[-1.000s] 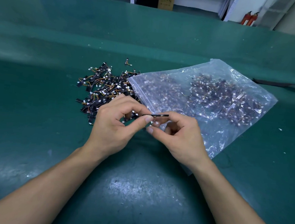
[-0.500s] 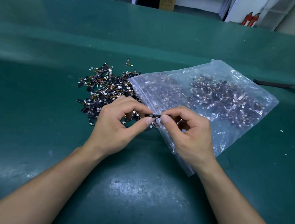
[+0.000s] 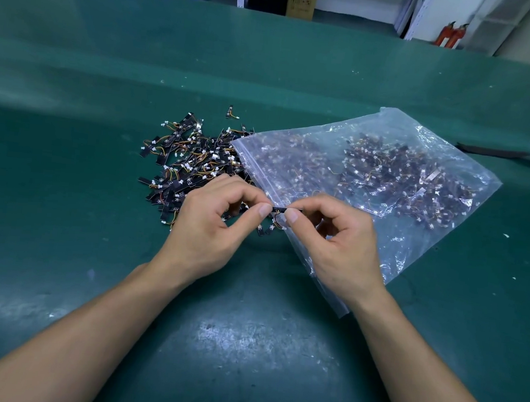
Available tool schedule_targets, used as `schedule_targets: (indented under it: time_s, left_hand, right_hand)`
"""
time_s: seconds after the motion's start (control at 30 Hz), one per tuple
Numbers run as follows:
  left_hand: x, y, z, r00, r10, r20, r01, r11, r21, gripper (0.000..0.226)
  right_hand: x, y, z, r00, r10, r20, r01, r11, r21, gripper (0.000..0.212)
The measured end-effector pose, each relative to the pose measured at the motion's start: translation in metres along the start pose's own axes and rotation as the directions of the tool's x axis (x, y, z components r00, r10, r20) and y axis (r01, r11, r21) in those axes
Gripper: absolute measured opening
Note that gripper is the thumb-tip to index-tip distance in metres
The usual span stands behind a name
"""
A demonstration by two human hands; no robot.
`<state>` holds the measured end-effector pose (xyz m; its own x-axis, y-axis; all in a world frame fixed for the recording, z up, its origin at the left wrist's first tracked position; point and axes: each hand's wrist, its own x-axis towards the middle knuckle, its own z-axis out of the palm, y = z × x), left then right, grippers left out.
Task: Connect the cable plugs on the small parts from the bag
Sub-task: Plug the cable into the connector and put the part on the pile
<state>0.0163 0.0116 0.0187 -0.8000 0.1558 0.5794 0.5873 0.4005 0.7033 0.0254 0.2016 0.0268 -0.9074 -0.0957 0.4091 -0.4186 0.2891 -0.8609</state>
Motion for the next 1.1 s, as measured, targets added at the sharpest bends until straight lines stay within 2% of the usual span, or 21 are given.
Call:
schedule_targets:
  time_s: [0.17, 0.47, 0.8, 0.93, 1.1]
  left_hand:
    - [0.0000, 0.0025, -0.0019, 0.999, -0.040, 0.021, 0.041, 0.997, -0.061, 0.013]
    - [-0.0002, 0.0018, -0.0015, 0.999, -0.026, 0.020, 0.027, 1.000, -0.007, 0.011]
    - [-0.0004, 0.0030, -0.0021, 0.998, -0.056, 0.035, 0.057, 0.997, -0.057, 0.017]
    - [0.0002, 0.0030, -0.0014, 0.998, -0.057, 0.027, 0.059, 0.997, -0.054, 0.007]
    - [0.0012, 0.0019, -0.0010, 1.000, -0.025, 0.003, 0.025, 0.999, -0.020, 0.010]
  right_hand:
    - [0.0001, 0.0010, 0.0005, 1.000, 0.028, -0.007, -0.028, 0.999, 0.023, 0.008]
    - [-0.0005, -0.0004, -0.0003, 0.998, 0.063, 0.004, -0.063, 0.997, 0.047, 0.005]
    - [0.0009, 0.0002, 0.0010, 0.996, 0.079, 0.028, -0.081, 0.995, 0.058, 0.011]
    - [0.0008, 0.0006, 0.0014, 0.996, 0.080, 0.030, -0.082, 0.995, 0.049, 0.010]
    - [0.0001, -0.0009, 0.0007, 0.996, 0.078, 0.044, -0.080, 0.996, 0.047, 0.006]
